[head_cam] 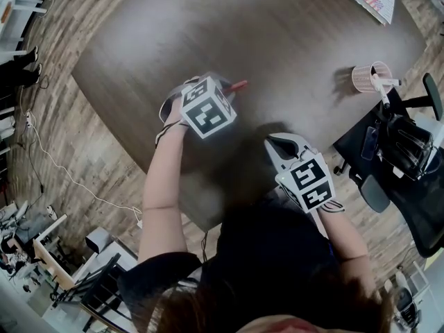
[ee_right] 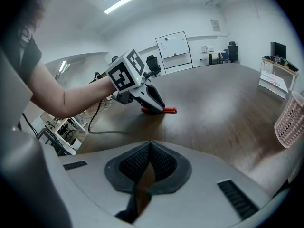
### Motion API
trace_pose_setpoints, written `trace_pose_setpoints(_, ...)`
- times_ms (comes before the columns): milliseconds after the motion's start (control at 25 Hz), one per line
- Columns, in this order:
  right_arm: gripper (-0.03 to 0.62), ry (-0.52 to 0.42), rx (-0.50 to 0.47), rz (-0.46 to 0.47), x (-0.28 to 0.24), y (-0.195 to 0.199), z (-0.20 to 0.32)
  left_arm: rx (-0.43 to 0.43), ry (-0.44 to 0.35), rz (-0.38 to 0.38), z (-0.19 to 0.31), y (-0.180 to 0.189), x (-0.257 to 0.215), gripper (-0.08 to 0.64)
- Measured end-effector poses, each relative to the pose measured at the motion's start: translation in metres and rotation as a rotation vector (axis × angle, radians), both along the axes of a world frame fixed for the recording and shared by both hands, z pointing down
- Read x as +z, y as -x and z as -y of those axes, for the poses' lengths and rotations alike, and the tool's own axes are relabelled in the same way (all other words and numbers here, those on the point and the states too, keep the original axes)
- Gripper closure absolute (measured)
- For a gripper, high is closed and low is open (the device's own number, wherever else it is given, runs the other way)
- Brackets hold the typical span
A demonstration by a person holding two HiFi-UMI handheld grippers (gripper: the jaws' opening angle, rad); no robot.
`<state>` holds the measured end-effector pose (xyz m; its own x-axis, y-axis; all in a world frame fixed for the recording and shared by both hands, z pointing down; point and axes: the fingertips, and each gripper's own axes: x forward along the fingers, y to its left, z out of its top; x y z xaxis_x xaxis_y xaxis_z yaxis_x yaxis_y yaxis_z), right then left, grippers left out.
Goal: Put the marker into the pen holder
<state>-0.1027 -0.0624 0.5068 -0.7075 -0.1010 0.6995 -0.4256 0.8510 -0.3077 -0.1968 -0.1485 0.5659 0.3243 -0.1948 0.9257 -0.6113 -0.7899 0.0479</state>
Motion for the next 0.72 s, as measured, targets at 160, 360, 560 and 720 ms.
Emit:
trace_pose_setpoints(160,0.574,-0.018,-0.002,0.006,-0.005,-0.003,-0.001,-0.018,-0.051,0.008,0.0,-0.002,-0.011,0.497)
trace_pose_setpoints(360,0.574,-0.036,-0.008,0.032,-0.015,-0.01,-0.002,-0.085,-0.138,-0.006,0.004,-0.005,-0.044,0.497)
trace_pose_setpoints(560,0.574,-0.05,-0.009,0.058,-0.021,-0.028,0.0,-0.179,-0.242,-0.058,0.01,-0.017,-0.087,0.497)
trace_pose_setpoints(720,0.574,-0.064,-0.027,0.076,-0.032,-0.047,0.002,-0.236,-0.322,-0.107,0.018,-0.042,-0.123,0.497)
